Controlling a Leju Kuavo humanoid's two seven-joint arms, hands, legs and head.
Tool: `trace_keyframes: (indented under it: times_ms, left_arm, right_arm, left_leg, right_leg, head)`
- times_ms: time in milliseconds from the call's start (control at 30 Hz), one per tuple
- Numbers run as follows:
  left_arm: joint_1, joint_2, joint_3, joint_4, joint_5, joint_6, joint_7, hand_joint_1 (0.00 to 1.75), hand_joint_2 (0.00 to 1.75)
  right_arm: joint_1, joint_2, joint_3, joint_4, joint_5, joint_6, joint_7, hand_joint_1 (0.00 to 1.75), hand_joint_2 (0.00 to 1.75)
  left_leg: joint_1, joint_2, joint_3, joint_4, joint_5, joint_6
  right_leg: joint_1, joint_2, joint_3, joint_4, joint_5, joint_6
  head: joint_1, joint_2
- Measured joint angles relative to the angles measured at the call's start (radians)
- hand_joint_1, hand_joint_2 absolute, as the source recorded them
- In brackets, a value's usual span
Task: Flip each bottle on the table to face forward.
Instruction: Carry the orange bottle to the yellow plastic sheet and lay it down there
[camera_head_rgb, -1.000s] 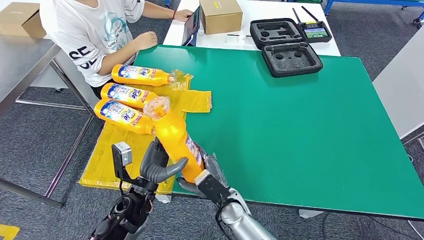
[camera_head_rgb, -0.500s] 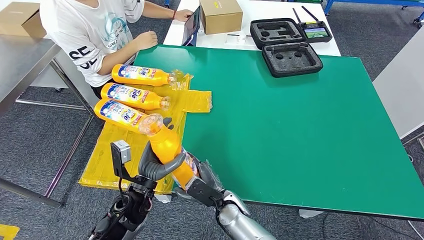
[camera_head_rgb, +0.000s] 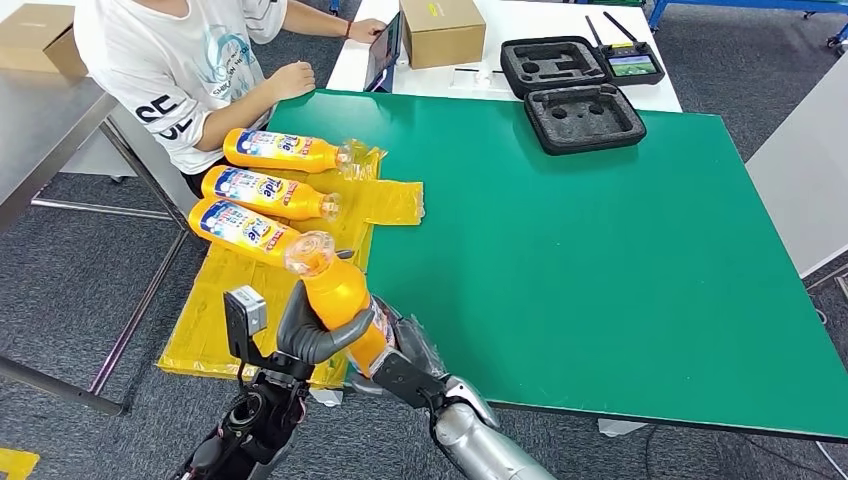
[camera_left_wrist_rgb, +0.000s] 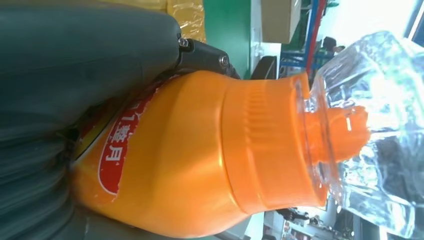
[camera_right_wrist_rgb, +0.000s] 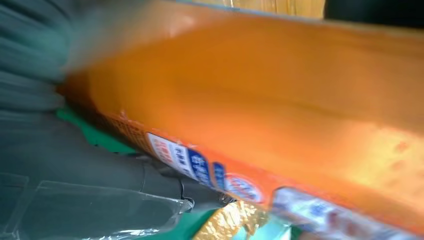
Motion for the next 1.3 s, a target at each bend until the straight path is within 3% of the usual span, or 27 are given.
trace_keyframes:
  times_ms: [33,167,333,733,1000,1167,1300]
  left_arm:
    - [0.0,0.0,0.001,-0.001,-0.004,0.006,-0.001,1.75,1.75]
    - [-0.001,0.0,0.002,-0.003,-0.007,0.015,-0.002,1.75,1.75]
    - [-0.003,0.0,0.01,-0.004,-0.021,0.073,-0.024,1.75,1.75]
    - [-0.011,0.003,0.082,-0.015,-0.133,0.304,-0.104,1.75,1.75]
    - [-0.005,0.049,0.216,-0.014,-0.491,0.605,-0.123,1.75,1.75]
    - [0.012,0.089,0.274,-0.014,-0.623,0.608,-0.059,1.75,1.75]
    - [0.012,0.15,0.282,-0.018,-0.785,0.528,0.052,1.75,1.75]
  right_arm:
    - [0.0,0.002,-0.003,-0.003,-0.001,-0.002,-0.001,0.0,1.75]
    - [0.0,0.005,-0.011,-0.012,-0.005,-0.003,-0.003,0.0,0.0]
    - [0.01,0.002,-0.01,-0.058,-0.051,-0.005,-0.003,0.0,0.0]
    - [0.074,-0.065,0.076,-0.374,-0.219,0.031,-0.004,0.0,0.0]
    - [0.189,-0.108,0.091,-0.775,-0.388,0.013,-0.006,0.0,0.0]
    - [0.244,-0.116,0.052,-0.906,-0.42,0.019,-0.006,0.0,0.0]
    - [0.276,-0.11,0.001,-0.939,-0.44,0.051,-0.006,0.0,0.0]
  left_leg:
    - [0.0,0.0,0.0,0.0,0.0,0.0]
    - [0.0,0.0,0.0,0.0,0.0,0.0]
    - [0.0,0.0,0.0,0.0,0.0,0.0]
    - [0.0,0.0,0.0,0.0,0.0,0.0]
    - [0.0,0.001,-0.001,0.0,0.0,0.0]
    - [0.0,0.001,-0.002,0.0,0.0,0.0]
    - [0.0,0.001,-0.001,0.0,0.0,0.0]
  right_leg:
    - [0.0,0.0,0.0,0.0,0.0,0.0]
    - [0.0,0.0,0.0,0.0,0.0,0.0]
    - [0.0,0.0,0.0,0.0,0.0,0.0]
    - [0.0,0.0,-0.001,0.0,0.0,0.0]
    - [0.0,0.002,-0.002,0.0,0.0,0.0]
    - [0.0,0.002,-0.002,0.0,0.0,0.0]
    - [0.0,0.002,-0.002,0.0,0.0,0.0]
  head:
    - [0.0,0.0]
    - [0.0,0.0]
    - [0.0,0.0]
    - [0.0,0.0]
    - [0.0,0.0]
    - [0.0,0.0]
    - [0.0,0.0]
